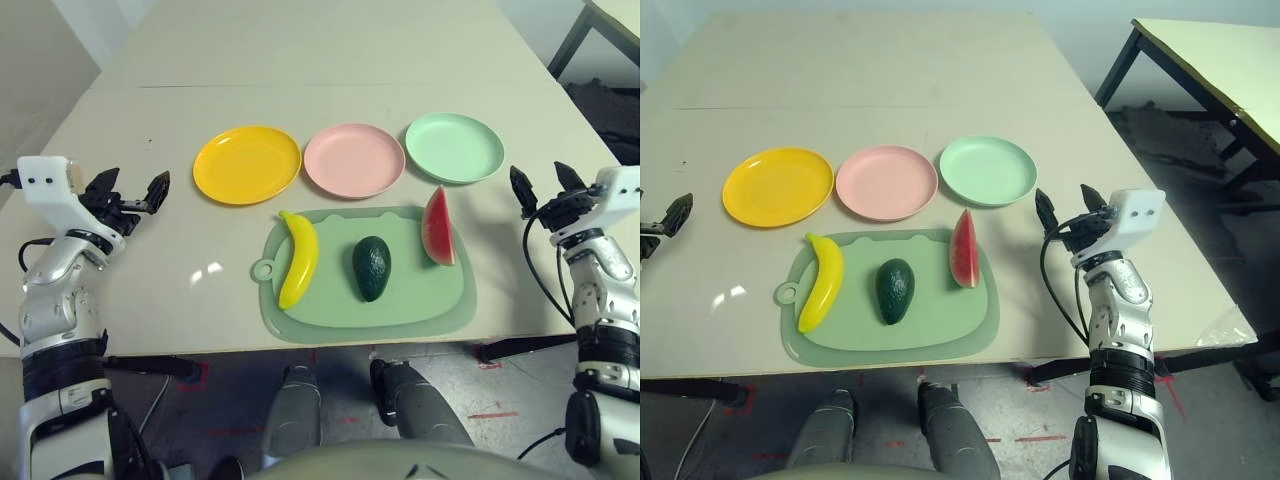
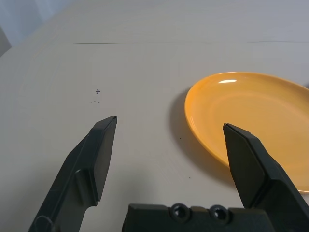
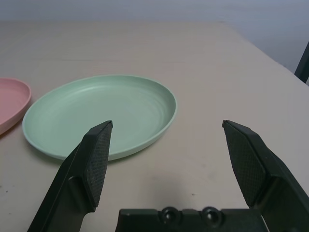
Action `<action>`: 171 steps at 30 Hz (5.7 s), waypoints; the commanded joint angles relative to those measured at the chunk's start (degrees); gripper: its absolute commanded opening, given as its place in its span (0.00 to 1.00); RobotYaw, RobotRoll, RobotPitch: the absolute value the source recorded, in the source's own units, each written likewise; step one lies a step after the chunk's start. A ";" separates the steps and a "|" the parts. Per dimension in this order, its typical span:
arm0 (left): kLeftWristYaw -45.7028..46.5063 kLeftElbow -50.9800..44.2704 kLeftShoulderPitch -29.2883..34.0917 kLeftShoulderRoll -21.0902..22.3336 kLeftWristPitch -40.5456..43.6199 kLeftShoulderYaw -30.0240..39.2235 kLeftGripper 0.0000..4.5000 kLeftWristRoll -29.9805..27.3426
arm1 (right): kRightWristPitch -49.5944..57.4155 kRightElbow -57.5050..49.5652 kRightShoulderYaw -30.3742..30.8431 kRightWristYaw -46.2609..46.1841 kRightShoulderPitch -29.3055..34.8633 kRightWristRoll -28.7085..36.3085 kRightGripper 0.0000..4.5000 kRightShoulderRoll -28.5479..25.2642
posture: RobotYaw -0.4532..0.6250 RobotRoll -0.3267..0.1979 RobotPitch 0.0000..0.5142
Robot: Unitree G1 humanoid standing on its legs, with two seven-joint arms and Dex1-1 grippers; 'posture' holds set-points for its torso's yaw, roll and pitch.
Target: Place the fruits into color-matched plates.
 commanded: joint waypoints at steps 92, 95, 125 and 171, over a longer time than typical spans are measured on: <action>-42.16 -32.38 7.96 8.05 7.98 -24.51 1.00 -10.96 | -58.51 25.66 60.39 52.86 -46.07 -38.23 0.92 -10.99 | 0.44 0.62 0.38; -41.24 -31.74 7.45 8.35 7.94 -25.02 1.00 -9.21 | -57.79 24.98 60.30 53.63 -45.50 -37.18 0.70 -11.21 | 0.43 0.62 0.38; -36.90 -27.15 6.37 6.43 6.49 -24.05 1.00 -5.86 | -36.35 15.65 59.48 63.08 -52.39 -22.18 0.37 -13.53 | 0.42 0.62 0.36; -24.76 -25.54 -1.29 4.07 10.25 -24.46 1.00 -0.33 | -37.23 50.25 52.06 25.56 -63.22 -50.94 0.99 5.76 | 0.44 0.62 0.35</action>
